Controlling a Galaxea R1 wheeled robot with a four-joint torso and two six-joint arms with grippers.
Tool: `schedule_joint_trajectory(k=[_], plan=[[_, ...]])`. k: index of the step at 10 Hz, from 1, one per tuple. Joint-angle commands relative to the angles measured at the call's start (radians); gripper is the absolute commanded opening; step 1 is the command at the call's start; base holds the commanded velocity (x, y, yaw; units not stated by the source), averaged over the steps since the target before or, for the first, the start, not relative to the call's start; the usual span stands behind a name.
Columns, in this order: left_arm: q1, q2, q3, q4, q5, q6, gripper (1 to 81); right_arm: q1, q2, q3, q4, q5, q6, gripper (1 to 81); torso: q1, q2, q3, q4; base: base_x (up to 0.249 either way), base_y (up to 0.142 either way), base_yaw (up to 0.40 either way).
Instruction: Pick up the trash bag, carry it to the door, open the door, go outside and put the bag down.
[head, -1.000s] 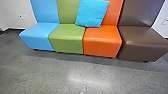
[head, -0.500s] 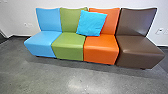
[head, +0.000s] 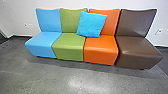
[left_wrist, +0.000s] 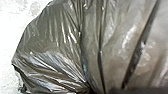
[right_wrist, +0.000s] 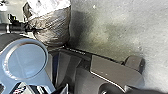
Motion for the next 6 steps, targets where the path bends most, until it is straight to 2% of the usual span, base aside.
schedule_joint_trajectory(k=[1,3,5,6], plan=[[-0.048,-0.058,0.048,-0.005,0.1,0.003,1.0,0.021,-0.048,-0.001,0.029,-0.03,-0.038,81.1,-0.064,0.099,0.0,0.0,0.0,0.0,0.0],[-0.047,-0.075,0.071,-0.01,0.096,0.003,1.0,0.015,-0.063,0.022,0.03,-0.024,-0.038,81.1,-0.11,0.172,0.0,0.0,0.0,0.0,0.0],[-0.045,-0.07,0.068,-0.01,0.097,0.003,1.0,0.012,-0.063,0.027,0.029,-0.022,-0.04,81.1,-0.156,0.244,0.102,0.0,0.0,0.0,0.0],[-0.044,-0.072,0.068,-0.01,0.098,0.003,1.0,0.006,-0.06,0.027,0.029,-0.021,-0.041,81.1,-0.171,0.269,0.116,0.0,0.0,0.0,0.0]])
